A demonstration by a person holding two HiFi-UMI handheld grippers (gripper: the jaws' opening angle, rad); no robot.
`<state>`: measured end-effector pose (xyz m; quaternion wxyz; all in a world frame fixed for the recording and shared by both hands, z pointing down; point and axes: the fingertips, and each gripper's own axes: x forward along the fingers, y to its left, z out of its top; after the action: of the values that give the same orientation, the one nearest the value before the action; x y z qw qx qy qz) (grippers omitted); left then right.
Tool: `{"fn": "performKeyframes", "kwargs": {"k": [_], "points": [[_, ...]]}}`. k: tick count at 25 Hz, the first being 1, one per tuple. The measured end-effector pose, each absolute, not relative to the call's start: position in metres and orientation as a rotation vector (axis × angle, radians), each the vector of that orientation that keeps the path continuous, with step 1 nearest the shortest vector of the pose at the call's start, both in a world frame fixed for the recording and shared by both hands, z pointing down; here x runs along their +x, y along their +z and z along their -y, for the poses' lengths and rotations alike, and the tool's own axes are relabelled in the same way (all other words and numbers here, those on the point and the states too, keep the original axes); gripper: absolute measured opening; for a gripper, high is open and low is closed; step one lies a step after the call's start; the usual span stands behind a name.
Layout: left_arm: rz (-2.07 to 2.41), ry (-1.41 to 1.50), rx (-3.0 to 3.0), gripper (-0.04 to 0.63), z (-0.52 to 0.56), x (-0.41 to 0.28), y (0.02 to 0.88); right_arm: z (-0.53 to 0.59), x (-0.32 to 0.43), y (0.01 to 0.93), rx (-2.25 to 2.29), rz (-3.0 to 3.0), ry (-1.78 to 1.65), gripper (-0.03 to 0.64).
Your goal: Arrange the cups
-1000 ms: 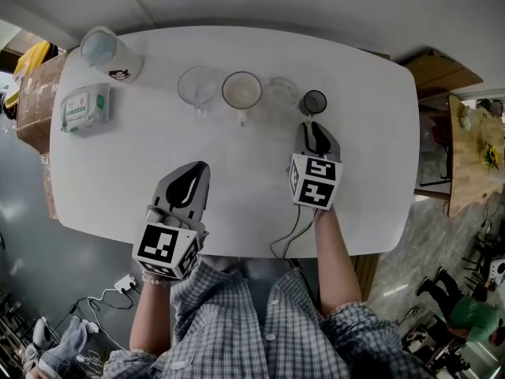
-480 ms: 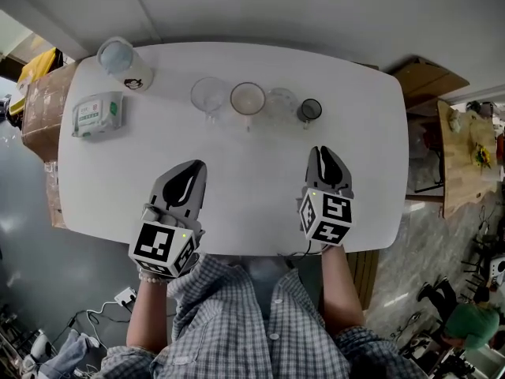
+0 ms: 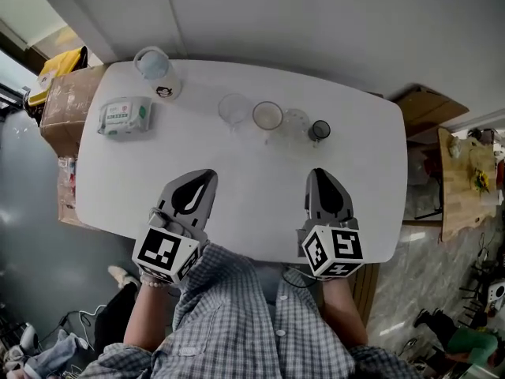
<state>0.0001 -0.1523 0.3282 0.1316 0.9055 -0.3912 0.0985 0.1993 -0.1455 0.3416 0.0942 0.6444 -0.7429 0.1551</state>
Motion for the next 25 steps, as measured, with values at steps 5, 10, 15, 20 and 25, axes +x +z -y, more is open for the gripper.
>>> {"fn": "performKeyframes", "kwargs": {"k": [5,10,15,20,25], "points": [[1.114,0.221,2.638,0.015,0.153,0.001,0.315,0.149,0.177,0.321,1.860,2.333,0.424,0.035],[1.112,0.189,2.657,0.015,0.154,0.007,0.306,0.150,0.176,0.314,1.858,2.346,0.430,0.035],[1.115,0.173,2.682,0.015,0.159,0.012,0.299,0.152,0.174,0.304,1.859,2.356,0.392,0.035],[1.116,0.171,2.688,0.015,0.158,0.014,0.298,0.150,0.173,0.304,1.846,2.353,0.375,0.034],[1.116,0.172,2.689,0.015,0.159,0.014,0.298,0.150,0.169,0.303,1.831,2.374,0.367,0.032]]}}
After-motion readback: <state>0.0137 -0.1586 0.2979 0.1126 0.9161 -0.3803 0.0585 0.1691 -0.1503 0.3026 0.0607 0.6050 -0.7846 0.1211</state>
